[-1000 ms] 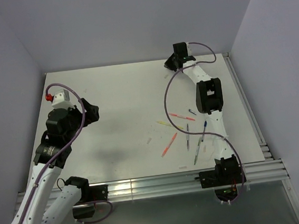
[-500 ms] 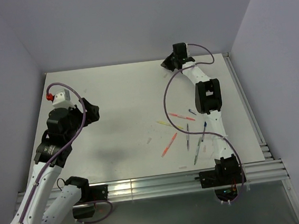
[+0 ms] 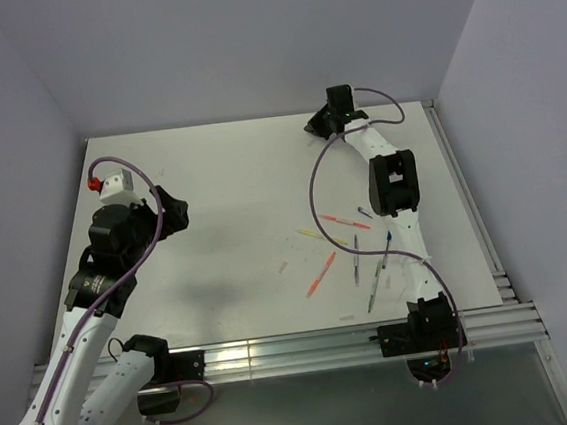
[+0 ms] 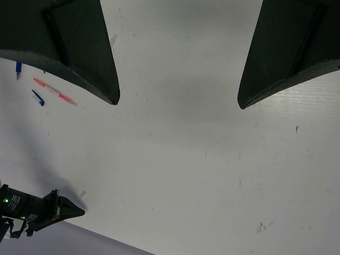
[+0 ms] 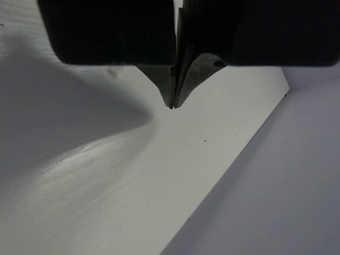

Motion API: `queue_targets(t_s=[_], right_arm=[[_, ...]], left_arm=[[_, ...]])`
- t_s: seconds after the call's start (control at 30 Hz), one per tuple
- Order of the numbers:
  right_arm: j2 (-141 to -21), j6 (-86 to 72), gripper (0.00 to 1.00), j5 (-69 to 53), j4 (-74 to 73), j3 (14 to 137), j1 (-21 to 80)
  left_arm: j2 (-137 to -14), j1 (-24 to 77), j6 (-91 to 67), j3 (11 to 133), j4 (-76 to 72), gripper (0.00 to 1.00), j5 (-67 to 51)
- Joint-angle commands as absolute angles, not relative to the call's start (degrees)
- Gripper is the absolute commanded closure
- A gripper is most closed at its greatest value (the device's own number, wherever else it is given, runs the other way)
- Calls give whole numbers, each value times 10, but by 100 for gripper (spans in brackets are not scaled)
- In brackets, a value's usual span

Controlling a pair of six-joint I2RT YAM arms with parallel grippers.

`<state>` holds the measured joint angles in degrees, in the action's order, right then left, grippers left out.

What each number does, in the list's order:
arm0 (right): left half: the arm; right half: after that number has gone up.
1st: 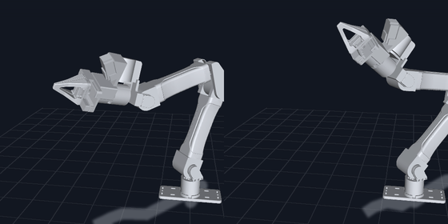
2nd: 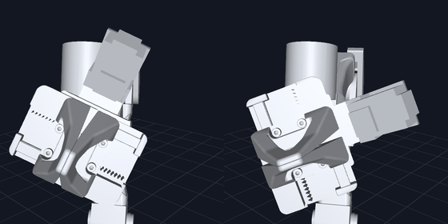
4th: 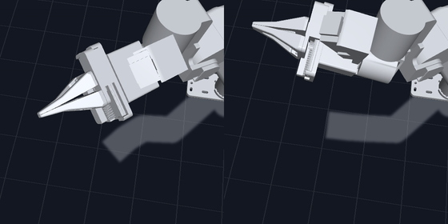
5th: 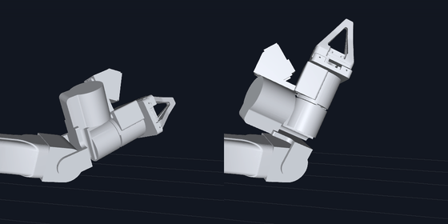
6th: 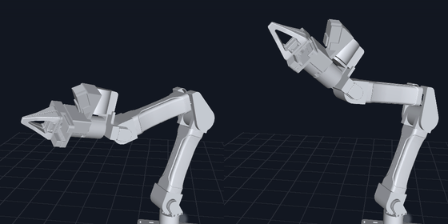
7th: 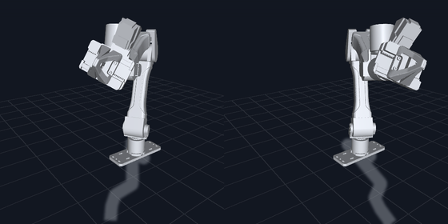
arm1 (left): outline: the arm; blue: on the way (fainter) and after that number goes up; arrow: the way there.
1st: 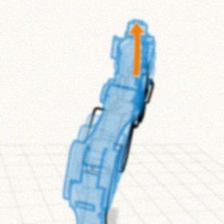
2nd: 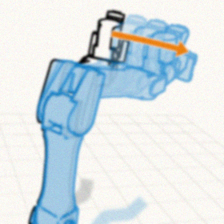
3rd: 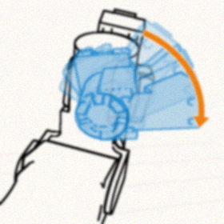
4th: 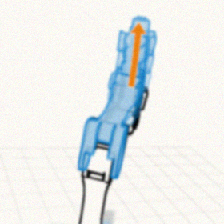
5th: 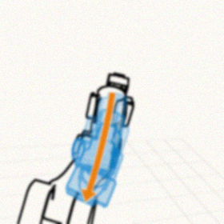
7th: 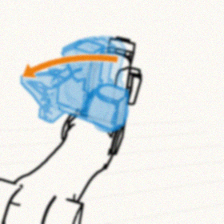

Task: Insert the pens into the pen caps
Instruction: Move the pen cap to the center of the board.

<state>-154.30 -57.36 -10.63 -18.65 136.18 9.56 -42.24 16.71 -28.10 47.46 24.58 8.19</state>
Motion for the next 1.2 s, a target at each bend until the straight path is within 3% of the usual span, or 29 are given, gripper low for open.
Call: queue_targets(t_s=[0.0,0.87,1.17], right_arm=[[-1556,-572,100,-108,-194,1383,100],[-1538,-527,100,-121,-245,1354,106],[-1474,-511,100,-93,-257,1243,110]], left_arm=[[-422,170,-274,476,225,1,76],[-419,170,-276,475,228,2,76],[-416,170,-276,475,227,2,75]])
